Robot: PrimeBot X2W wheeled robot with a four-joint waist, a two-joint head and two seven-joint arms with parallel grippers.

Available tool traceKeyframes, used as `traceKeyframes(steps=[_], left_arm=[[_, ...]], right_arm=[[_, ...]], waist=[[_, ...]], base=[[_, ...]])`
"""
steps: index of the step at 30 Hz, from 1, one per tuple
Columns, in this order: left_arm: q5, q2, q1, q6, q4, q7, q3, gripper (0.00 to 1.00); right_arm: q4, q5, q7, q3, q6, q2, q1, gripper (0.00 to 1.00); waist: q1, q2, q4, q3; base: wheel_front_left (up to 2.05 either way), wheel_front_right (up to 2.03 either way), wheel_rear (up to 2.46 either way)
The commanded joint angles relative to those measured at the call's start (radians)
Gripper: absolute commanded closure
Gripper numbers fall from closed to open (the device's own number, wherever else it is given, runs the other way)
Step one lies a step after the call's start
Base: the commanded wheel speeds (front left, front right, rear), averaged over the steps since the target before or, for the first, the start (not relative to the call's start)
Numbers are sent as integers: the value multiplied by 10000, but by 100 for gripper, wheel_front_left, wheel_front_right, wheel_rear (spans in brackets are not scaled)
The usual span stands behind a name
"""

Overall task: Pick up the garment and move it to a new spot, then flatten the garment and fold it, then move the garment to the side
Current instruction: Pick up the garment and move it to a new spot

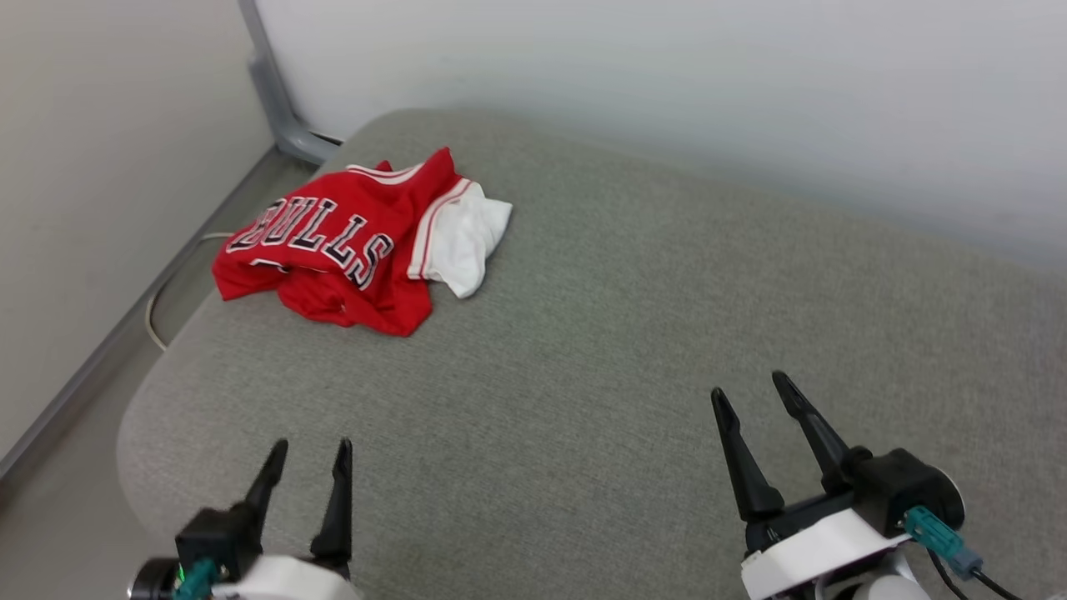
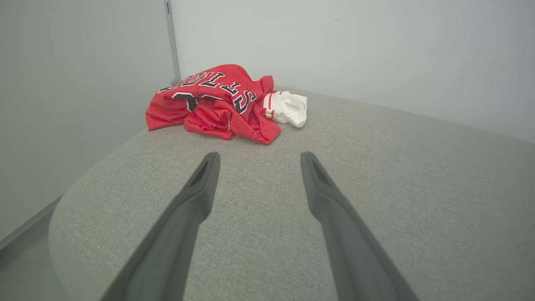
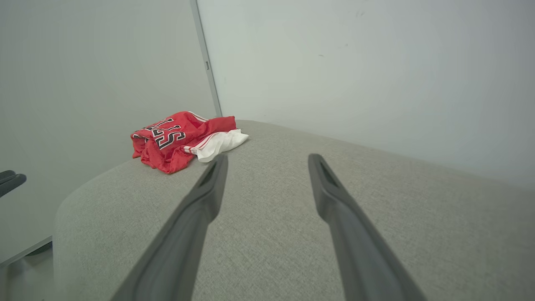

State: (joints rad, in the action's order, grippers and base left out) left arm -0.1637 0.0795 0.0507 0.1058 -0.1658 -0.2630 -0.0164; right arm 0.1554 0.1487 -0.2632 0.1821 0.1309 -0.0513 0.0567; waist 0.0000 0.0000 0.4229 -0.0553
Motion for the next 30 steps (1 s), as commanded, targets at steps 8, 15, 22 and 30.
traceKeyframes(steps=[8, 15, 22, 30], left_arm=[[-677, 1428, -2708, 224, -1289, 1109, 230, 0], [-2664, 3394, -5273, 243, -2138, 4100, 970, 0], [-4907, 4951, -6940, 244, -2869, 7263, 1251, 0], [-5621, 5969, -7965, 243, -4051, 9147, 1160, 0]], right_arm=[[-675, -499, -24, 58, -5, -8, 847, 0], [-1428, -730, 80, 76, -5, -335, 1401, 0], [-1958, -933, 258, 143, -5, -456, 1730, 0], [-2145, -1080, 218, 70, -5, -443, 1813, 0]], waist=[[0, 0, -1035, -1840], [0, 0, -1677, -3124], [0, 0, -2405, -4126], [0, 0, -3171, -4869]], base=[[0, 0, 0], [0, 0, 0], [0, 0, 0], [0, 0, 0]])
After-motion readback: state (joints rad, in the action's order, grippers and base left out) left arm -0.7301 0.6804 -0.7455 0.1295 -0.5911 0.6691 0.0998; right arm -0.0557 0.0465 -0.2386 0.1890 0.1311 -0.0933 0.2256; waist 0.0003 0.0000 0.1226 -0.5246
